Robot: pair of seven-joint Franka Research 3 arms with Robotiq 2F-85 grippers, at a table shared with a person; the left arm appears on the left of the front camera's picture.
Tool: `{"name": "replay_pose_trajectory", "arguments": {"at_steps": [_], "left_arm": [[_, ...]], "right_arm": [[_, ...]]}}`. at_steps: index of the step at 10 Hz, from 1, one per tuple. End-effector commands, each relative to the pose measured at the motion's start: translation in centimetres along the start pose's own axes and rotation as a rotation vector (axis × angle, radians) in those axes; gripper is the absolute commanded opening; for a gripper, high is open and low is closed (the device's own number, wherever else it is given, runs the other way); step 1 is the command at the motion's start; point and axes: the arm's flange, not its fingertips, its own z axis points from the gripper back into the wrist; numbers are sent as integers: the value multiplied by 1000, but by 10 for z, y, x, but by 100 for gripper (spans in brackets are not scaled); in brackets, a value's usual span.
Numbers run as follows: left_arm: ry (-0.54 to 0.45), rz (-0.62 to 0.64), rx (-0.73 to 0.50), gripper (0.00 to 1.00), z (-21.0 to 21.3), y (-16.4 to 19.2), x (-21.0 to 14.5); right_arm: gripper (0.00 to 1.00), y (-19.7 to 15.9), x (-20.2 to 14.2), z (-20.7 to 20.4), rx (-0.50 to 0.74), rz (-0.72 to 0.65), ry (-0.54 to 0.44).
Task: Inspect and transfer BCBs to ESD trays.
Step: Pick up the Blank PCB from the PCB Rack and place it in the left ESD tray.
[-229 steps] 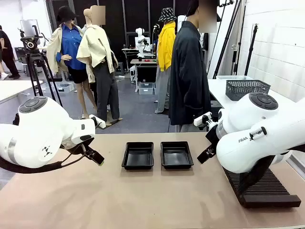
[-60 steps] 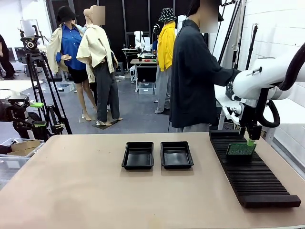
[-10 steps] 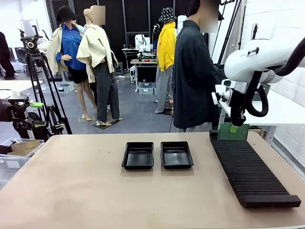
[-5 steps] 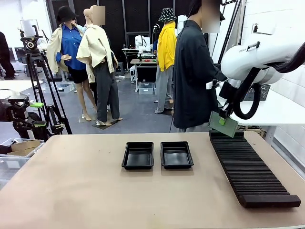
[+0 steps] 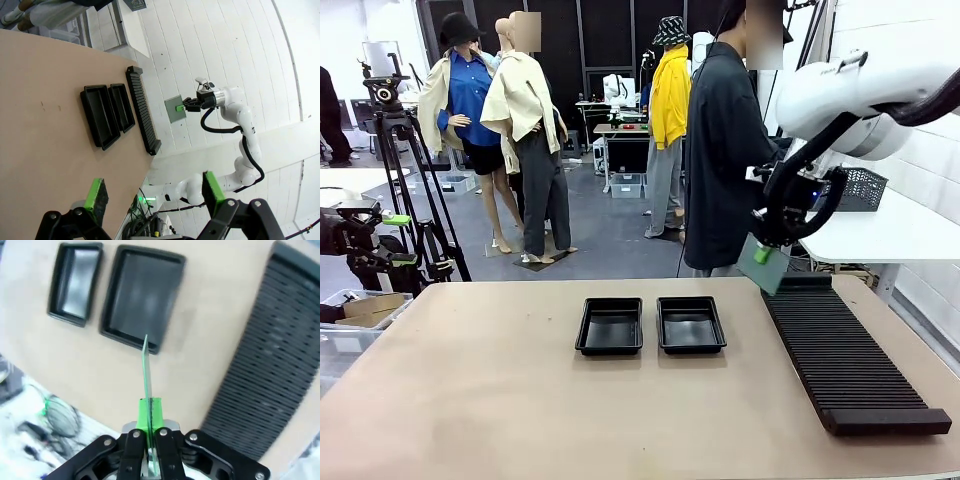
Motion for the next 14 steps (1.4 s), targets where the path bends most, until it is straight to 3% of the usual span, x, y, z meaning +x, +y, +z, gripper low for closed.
{"name": "replay_pose_trajectory", "arguments": {"at_steps": [1, 4, 5, 8, 14], "left_arm": [[-2, 11, -1, 100, 0, -3, 1], [-2, 11, -1, 100, 0, -3, 1], [-2, 11, -1, 100, 0, -3, 1], [-2, 11, -1, 100, 0, -3, 1], [-2, 11, -1, 100, 0, -3, 1]], "right_arm": [[0, -1, 10, -5, 111, -152, -126], [0, 3, 11, -36, 188, -213, -266], [0, 6, 14, -50, 236, -254, -274], [0, 23, 22, -84, 344, -279, -217], [0, 65, 36, -164, 413, -298, -177]]}}
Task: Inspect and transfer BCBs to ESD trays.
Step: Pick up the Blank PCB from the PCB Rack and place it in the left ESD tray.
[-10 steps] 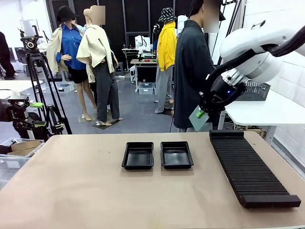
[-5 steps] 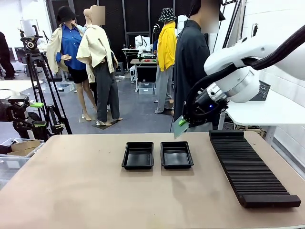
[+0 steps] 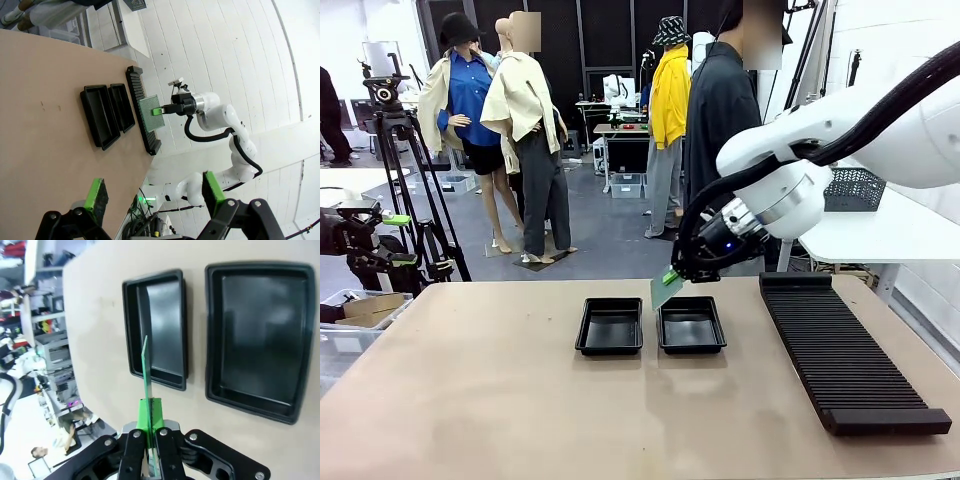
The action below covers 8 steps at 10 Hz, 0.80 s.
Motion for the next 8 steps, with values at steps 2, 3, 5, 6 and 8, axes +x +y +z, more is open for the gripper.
{"name": "replay_pose_trajectory", "arguments": {"at_steps": [2, 3, 5, 6, 8], "left_arm": [[-3, 11, -1, 100, 0, -3, 1], [-3, 11, -1, 100, 0, -3, 1], [-3, 11, -1, 100, 0, -3, 1], [-3, 11, -1, 100, 0, -3, 1], [-3, 11, -1, 100, 0, -3, 1]], "right_arm": [[0, 2, 12, -44, 22, 3, -38], [0, 5, 13, -55, 17, 8, -43], [0, 10, 14, -80, -14, 18, -57], [0, 11, 15, -93, -20, 25, -51], [0, 16, 17, -118, -39, 34, -44]]}}
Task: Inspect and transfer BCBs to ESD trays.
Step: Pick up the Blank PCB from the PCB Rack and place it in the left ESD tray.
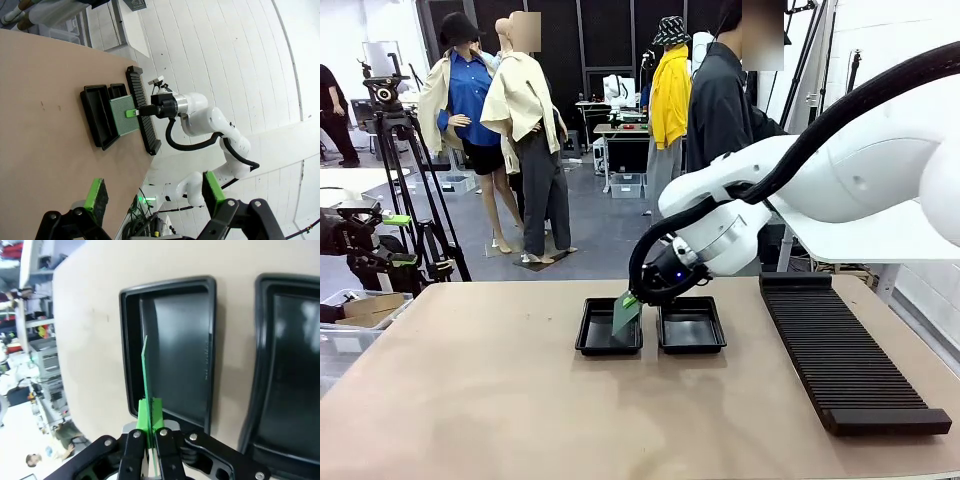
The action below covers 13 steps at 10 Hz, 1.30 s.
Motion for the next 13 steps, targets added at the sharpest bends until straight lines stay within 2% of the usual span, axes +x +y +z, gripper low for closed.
{"name": "replay_pose_trajectory", "arguments": {"at_steps": [1, 8, 13], "left_arm": [[-3, 10, -1, 100, 0, -3, 1], [-3, 10, -1, 100, 0, -3, 1], [-3, 10, -1, 100, 0, -3, 1]], "right_arm": [[0, 6, 11, -21, -31, 7, -14], [0, 15, 21, -55, -23, -4, 3], [0, 13, 13, -47, -17, 26, 15]]}}
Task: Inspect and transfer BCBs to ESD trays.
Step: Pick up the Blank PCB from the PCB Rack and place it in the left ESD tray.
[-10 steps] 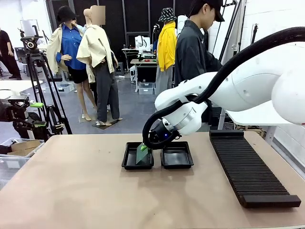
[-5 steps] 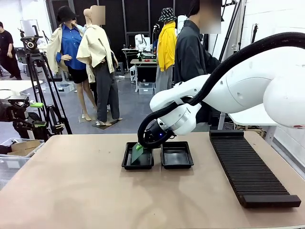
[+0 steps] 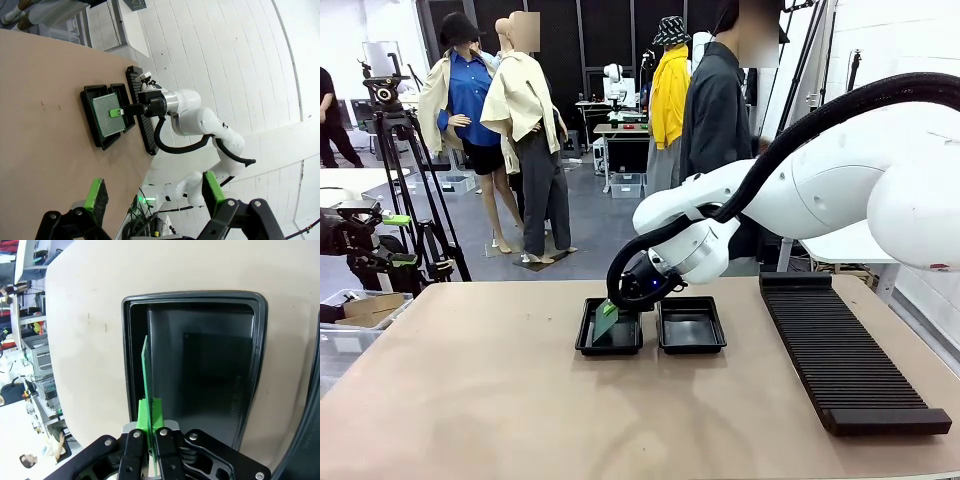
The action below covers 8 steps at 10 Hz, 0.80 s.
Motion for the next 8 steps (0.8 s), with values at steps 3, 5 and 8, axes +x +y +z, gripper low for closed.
{"name": "replay_pose_trajectory", "arguments": {"at_steps": [3, 5, 8], "left_arm": [[-3, 10, -1, 100, 0, -3, 1], [-3, 10, -1, 100, 0, -3, 1], [-3, 10, -1, 100, 0, -3, 1]], "right_arm": [[0, 0, -2, 4, -8, 7, -4], [0, 0, -2, 4, -8, 7, -4], [0, -1, 0, -1, -49, 4, 0]]}}
